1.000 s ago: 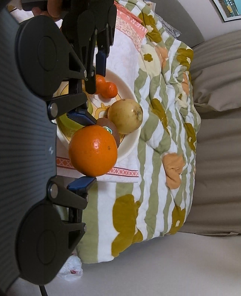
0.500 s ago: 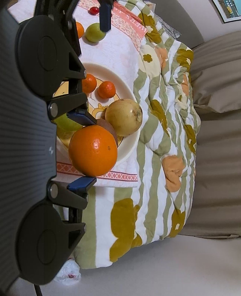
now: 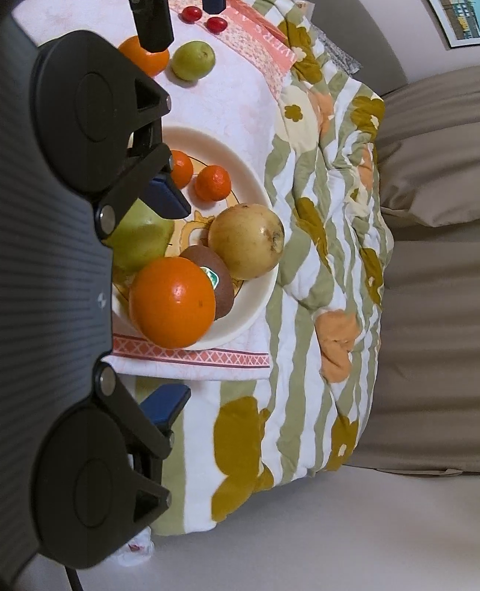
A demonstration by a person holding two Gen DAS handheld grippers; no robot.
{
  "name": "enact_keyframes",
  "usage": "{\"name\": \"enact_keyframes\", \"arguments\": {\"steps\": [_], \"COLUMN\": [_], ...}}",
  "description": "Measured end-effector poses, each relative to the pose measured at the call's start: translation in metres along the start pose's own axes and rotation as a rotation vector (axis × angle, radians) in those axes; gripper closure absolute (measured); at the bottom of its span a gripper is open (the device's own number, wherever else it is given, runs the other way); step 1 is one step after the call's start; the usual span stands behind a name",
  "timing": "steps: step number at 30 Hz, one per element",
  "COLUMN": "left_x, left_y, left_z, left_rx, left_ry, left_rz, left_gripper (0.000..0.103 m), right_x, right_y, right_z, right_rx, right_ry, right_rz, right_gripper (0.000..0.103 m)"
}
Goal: Organize fruits
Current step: 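Open the left tool to drop the mandarin while the right tool releases the orange, then move the left tool to a red cherry tomato while the right tool approaches an orange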
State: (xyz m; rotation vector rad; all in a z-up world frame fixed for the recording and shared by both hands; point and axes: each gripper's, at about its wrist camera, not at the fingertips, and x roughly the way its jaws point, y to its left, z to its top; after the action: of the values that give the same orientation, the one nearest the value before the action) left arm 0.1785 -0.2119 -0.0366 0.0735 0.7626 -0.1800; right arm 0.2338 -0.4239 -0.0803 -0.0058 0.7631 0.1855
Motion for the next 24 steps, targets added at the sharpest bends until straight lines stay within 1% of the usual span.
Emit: {"name": "enact_keyframes", "arguments": {"steps": [6,14,20,24], "left_x": [-0.021,-0.061,-0.094,-0.113], "left_y": [-0.003,0.002,0.012,0.032], "left_z": [-0.005,-0.013,-0.019,-0.026], "left_rx": [-0.010,-0.028,-0.016,-0.032], "left_ry": [-0.031,-0.100,-0.128,-0.140], "left_rz": [0.002,0.008,0.067,0.126], "left_gripper": [0.005,0.005,0.004,0.001], "right_x": [-0.023,-0.072,-0.105,-0.121], "right_y": [0.005,0.023,0.036,0.053], "right_z": [-0.002,-0.002,0.000,-0.002], "right_rx": [-0.009,-0.063,-0.051,-0.050], "right_ry": [-0.020,-0.050,-0.061,-0.065], "right_rz": [-0.009,-0.014,0.018,0.036], "right_gripper": [0.000,0.000,0.000,0.000]}}
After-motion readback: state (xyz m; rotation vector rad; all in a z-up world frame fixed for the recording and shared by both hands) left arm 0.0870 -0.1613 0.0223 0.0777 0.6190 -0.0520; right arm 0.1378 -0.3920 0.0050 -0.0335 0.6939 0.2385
